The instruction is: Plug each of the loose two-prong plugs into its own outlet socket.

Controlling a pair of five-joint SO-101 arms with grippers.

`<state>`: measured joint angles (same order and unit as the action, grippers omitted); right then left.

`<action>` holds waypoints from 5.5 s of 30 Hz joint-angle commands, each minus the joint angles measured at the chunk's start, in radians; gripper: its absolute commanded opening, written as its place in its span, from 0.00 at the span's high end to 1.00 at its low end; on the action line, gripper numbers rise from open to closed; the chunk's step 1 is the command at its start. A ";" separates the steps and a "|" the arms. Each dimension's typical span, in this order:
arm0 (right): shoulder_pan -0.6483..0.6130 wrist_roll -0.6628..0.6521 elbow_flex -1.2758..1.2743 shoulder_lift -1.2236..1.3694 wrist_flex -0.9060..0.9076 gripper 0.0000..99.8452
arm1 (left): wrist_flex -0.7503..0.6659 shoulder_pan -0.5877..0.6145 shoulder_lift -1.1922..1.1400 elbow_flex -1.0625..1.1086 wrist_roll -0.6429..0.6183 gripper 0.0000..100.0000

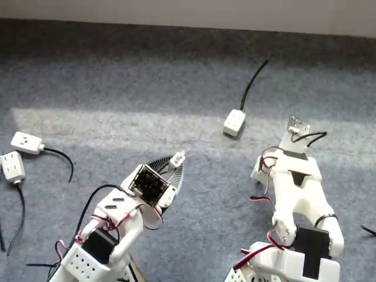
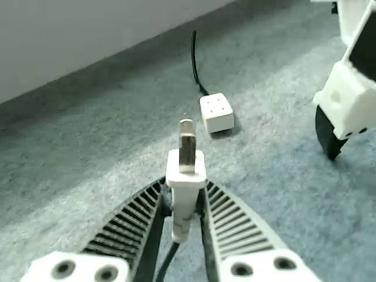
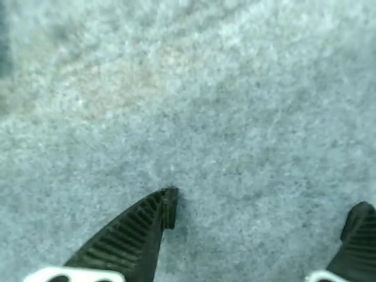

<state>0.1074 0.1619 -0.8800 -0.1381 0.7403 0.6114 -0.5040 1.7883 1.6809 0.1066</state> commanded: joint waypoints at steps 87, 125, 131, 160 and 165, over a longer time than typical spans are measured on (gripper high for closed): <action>-0.604 -0.310 0.031 -0.862 0.246 0.69 | -0.163 -0.162 -0.007 0.015 -0.020 0.99; -0.602 -0.308 -0.229 -0.862 0.068 0.69 | -0.163 -0.153 0.002 0.015 -0.020 0.99; -0.602 -0.310 -0.283 -0.862 0.021 0.69 | -0.163 -0.153 0.002 0.015 -0.020 0.99; -0.607 -0.304 -0.394 -0.862 -0.053 0.69 | -0.163 -0.153 0.002 0.015 -0.020 0.99; -0.607 -0.302 -0.412 -0.862 -0.058 0.69 | -0.163 -0.151 0.002 0.015 -0.018 0.99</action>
<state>-0.4987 -0.1343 -1.2298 -1.0157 0.6790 0.4703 -0.6559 1.7760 1.6824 0.0898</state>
